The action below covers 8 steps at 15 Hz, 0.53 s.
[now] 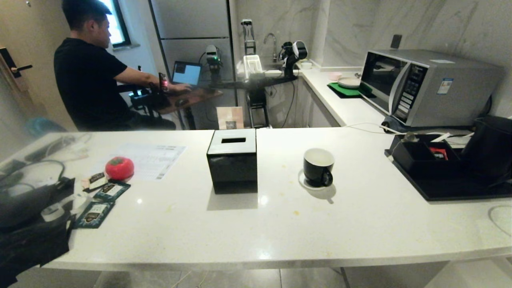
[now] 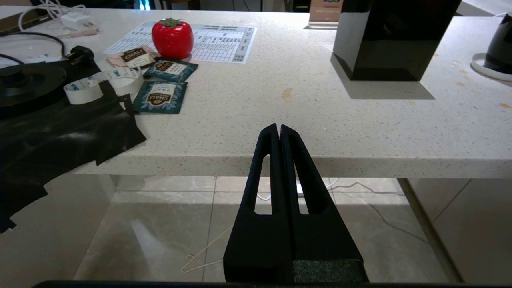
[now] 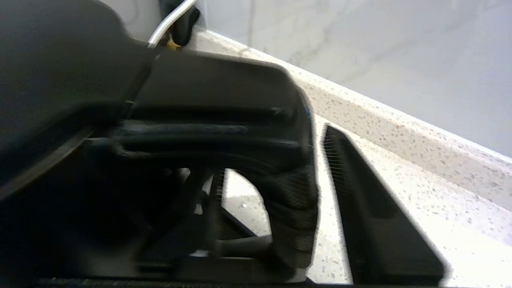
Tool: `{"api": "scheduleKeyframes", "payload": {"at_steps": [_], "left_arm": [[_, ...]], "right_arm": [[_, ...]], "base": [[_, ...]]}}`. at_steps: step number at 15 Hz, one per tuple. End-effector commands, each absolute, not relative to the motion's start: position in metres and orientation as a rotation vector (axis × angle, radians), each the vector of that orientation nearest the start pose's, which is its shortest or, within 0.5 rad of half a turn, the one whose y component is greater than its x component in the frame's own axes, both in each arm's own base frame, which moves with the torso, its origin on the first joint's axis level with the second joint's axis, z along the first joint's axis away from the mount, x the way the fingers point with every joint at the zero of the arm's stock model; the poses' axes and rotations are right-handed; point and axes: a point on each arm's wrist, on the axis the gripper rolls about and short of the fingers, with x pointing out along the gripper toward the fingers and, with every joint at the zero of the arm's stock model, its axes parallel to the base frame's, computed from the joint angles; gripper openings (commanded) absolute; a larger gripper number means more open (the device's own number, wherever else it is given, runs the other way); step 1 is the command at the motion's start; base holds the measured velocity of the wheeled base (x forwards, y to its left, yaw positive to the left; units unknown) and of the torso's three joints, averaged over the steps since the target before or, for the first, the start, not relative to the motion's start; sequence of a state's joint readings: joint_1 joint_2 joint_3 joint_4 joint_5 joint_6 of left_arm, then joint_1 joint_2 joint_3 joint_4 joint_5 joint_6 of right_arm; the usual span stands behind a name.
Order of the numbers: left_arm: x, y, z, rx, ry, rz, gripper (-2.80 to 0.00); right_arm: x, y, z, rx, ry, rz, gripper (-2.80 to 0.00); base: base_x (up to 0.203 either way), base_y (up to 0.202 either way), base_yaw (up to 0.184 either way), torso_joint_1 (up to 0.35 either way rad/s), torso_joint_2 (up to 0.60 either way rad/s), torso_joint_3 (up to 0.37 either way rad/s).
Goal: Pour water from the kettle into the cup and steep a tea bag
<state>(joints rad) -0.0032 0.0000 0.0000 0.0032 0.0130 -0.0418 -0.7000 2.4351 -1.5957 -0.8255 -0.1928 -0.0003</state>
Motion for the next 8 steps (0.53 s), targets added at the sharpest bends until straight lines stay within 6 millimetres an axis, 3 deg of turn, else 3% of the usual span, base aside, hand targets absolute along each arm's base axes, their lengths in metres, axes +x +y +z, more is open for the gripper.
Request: {"api": "scheduleKeyframes", "payload": {"at_steps": [1, 8], "left_arm": [[-0.0228, 0.0004, 0.0752, -0.043, 0.003, 0.01, -2.8], [-0.0228, 0.0004, 0.0752, -0.043, 0.003, 0.011, -2.8]], "right_arm": [[0.3806, -0.3269, 0.1111, 0.005, 0.024, -0.894, 0.0], [0.3745, -0.3229, 0.107, 0.006, 0.053, -0.899, 0.0]], "base": [[0.0, 0.0, 0.0, 0.0, 0.0, 0.0], [0.0, 0.0, 0.0, 0.0, 0.0, 0.0]]}}
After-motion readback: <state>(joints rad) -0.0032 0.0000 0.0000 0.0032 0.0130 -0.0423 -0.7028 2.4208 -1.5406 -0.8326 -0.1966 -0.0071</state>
